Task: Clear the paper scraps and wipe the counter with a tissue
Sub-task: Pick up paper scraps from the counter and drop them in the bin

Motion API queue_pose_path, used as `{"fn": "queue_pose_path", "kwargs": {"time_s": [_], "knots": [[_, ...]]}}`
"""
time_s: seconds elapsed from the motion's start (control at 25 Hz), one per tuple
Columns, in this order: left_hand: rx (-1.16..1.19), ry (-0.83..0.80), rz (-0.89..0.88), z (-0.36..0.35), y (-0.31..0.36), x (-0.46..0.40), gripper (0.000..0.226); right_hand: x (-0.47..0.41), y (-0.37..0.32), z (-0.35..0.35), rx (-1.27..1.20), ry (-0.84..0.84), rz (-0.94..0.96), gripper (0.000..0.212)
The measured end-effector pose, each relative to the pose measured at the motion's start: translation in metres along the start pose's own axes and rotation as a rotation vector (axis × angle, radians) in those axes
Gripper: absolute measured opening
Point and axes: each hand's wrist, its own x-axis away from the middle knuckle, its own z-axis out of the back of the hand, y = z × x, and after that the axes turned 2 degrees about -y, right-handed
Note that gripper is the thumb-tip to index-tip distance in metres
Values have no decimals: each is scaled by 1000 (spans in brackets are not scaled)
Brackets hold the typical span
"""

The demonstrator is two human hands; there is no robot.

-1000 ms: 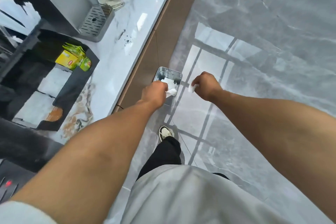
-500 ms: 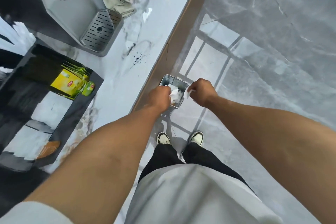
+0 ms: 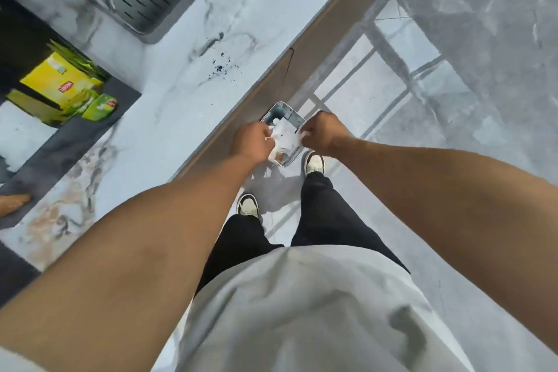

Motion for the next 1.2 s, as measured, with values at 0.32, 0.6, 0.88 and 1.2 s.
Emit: {"fn": "queue_pose_path", "kwargs": {"time_s": [0.32,0.6,0.88,1.2], "knots": [[400,99,410,-76,8,-50,23,-96,43,-8,78,-173,83,22],[508,163,588,-139,-30,-96,17,-165,74,-69,81,-205,190,30],[562,238,651,-184,-82,-150,17,-245,102,-135,71,-53,223,20],[513,227,625,-228,-99,-205,13,-296,131,-182,105,-12,228,12]]}}
